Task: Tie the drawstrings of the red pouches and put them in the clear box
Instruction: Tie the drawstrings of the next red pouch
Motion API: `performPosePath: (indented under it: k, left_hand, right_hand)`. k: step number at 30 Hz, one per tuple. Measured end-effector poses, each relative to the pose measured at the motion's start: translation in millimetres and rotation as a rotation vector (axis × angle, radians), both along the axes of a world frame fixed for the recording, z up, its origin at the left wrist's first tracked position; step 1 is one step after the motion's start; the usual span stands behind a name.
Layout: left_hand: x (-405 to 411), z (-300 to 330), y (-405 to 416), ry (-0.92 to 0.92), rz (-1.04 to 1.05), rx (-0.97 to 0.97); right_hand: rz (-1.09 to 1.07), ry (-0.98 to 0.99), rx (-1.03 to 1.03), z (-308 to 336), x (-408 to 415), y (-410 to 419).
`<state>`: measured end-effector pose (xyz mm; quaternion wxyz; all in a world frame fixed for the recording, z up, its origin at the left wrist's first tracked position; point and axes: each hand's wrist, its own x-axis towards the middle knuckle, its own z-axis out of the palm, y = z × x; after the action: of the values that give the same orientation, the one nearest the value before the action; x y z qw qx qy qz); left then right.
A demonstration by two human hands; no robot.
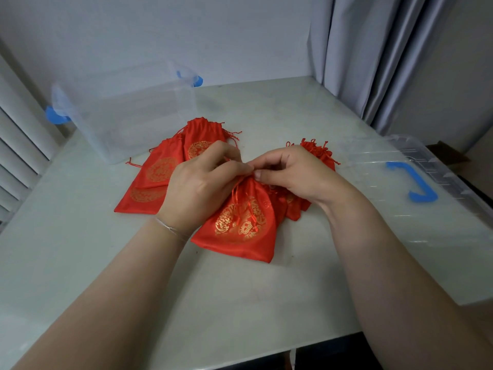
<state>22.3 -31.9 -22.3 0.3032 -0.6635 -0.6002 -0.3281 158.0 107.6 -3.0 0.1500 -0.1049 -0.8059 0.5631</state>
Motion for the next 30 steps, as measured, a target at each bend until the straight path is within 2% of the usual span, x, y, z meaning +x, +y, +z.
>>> performPosePath:
  k: [6,9,15,20,24,30]
  left_hand:
    - [-0.7,1.0,-0.8,-0.013,0.018,0.067]
    - [-1.4,2.3,-2.6,0.010,0.034,0.097]
    - [0.3,1.9,-1.0,0.044,0.052,0.083]
    - [3.9,3.7,0.5,0.043,0.071,0.075]
    - [7.4,7.9,-1.3,0.079,0.070,0.111]
    - [11.2,16.3,-3.2,0.145,0.043,0.105]
  right_hand:
    - [-0.045,0.084,0.092,0.2,-0.8,-4.4]
    - [-0.032,0.135,0.026,1.1,-0.9,-4.2]
    - [-0.060,0.112,0.063,-0.8,-1.7,-1.1]
    - [-0.178,0.155,0.197,-0.6,-3.7,-2.8]
    - [-0.281,0.206,0.215,0.4,-4.2,-2.7]
    - [-0.346,0.179,0.297,-1.7,-4.7,-1.2]
